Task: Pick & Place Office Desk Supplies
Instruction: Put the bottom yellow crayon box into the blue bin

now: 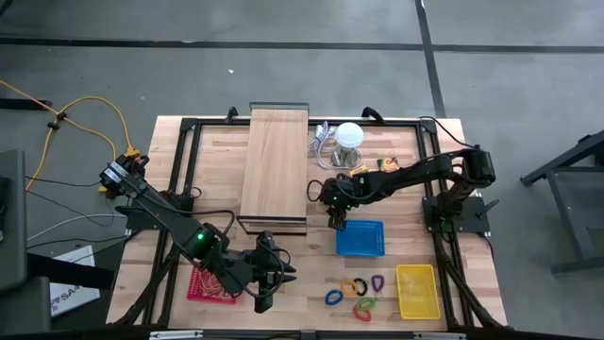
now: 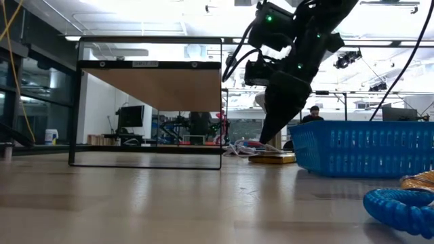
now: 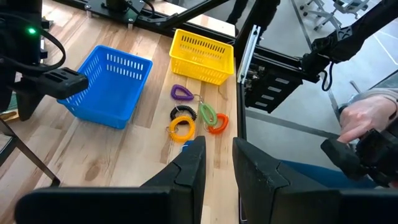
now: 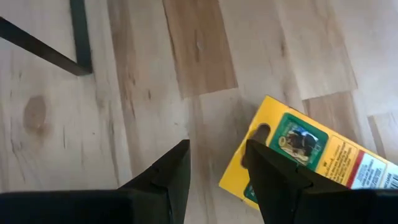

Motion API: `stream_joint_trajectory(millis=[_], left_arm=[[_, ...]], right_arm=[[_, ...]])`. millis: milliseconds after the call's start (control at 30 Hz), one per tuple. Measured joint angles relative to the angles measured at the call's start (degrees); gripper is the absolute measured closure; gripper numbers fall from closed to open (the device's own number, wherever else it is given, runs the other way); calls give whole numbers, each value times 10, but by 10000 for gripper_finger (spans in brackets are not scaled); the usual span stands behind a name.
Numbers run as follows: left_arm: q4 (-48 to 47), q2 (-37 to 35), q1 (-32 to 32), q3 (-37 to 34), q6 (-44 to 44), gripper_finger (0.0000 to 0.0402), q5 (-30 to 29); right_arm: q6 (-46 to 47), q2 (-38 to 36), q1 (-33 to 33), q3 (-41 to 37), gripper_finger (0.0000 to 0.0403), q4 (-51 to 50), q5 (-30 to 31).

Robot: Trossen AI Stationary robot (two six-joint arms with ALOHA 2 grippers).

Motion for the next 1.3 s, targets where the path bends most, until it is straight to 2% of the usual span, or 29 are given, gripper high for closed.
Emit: stream_joint_trajectory(millis=[633,833,1133,1300], left_arm=[[0,0,0,0,0,325,0],[0,0,0,0,0,325,0],[10,0,0,0,0,325,0],[10,0,0,0,0,325,0]], right_arm=[[0,0,-2,0,259,-4,28],[0,35,-6,-1,259,18,28],[17,45,-16,0,259,39,15],[39,45,-28,0,259,40,-21]])
